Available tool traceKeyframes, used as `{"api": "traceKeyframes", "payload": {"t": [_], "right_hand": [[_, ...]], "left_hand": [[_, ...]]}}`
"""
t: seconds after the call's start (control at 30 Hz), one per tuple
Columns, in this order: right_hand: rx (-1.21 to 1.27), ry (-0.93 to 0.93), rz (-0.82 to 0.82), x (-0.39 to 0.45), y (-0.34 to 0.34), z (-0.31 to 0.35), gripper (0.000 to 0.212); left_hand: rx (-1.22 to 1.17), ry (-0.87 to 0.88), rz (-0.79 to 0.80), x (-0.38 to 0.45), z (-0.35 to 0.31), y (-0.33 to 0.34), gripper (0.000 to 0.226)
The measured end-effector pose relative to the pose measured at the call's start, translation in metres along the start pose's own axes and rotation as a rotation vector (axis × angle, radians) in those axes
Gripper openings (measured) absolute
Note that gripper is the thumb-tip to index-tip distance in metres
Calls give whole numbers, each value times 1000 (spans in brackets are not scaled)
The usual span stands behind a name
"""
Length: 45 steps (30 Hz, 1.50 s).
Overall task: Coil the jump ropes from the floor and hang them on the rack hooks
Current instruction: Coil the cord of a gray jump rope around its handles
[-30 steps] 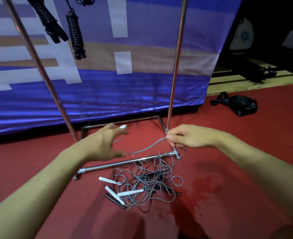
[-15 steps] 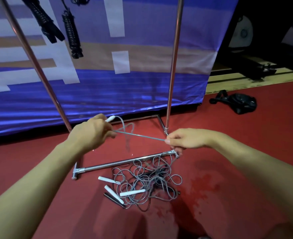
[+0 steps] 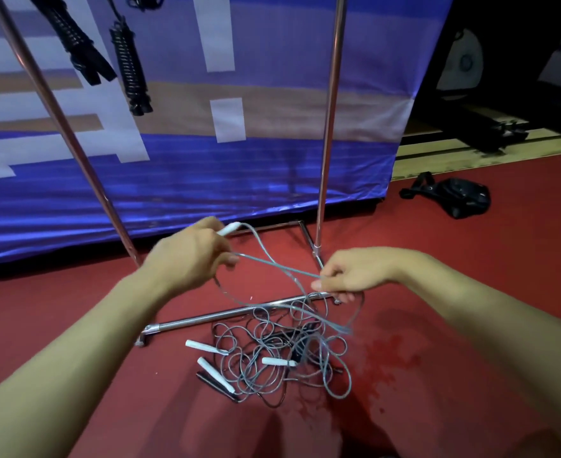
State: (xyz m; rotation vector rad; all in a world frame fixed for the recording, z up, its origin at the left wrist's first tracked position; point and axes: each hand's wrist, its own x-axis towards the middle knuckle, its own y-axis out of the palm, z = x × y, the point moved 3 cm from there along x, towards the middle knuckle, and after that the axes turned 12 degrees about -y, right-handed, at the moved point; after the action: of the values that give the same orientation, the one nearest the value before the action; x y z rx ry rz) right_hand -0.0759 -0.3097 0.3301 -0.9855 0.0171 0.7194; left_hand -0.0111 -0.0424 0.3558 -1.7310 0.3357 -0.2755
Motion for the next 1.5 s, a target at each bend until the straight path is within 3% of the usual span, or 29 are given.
{"api": "traceKeyframes", "payload": {"t": [0.1,0.17,0.23,0.33,0.43,0.6,0.7,0.8,0.87,0.97,1.1,1.17,1.33,1.4,1.5], "right_hand": [[77,-45,-22,-3,6,-16,45],[162,-117,-80,0,5,-8,43],[85,-158,-131,5,-1,5,42],[-70,-183,-169,14,-6,21,41],[-201,-164,-137,18,-3,31,38],[-194,-173,-173,18,-1,41,39],[-107,-84,-102,10,-7,21,44],[19,-137,-164,-2,-12,6,43],[67,-231,-213,-1,-14,18,40],[-15,-241,-215,11,-11,37,40],[-110,-219,-317,19,-13,52,43],[-75,-210,-313,18,-14,55,44],[131,75,-4,6,-4,19,47],[166,88,-3,-2,-10,12,43],[122,-33,-92,-7,-21,21,36]], "left_hand": [[88,-84,80,3,26,5,22],[44,-72,113,3,22,10,43],[-67,15,166,-2,3,12,67],[-130,178,312,-15,-34,20,75],[-213,173,342,-19,-48,26,54],[-258,243,161,-7,-43,26,27],[-174,99,55,6,-3,13,30],[-110,-33,109,5,31,7,44],[-27,-14,169,1,29,12,47],[-152,53,184,-2,8,12,74],[-235,236,171,-7,-27,20,31],[-233,252,96,-4,-29,20,29],[94,77,9,6,12,8,26],[144,-4,32,9,32,9,27],[83,-39,74,8,42,11,22]]}}
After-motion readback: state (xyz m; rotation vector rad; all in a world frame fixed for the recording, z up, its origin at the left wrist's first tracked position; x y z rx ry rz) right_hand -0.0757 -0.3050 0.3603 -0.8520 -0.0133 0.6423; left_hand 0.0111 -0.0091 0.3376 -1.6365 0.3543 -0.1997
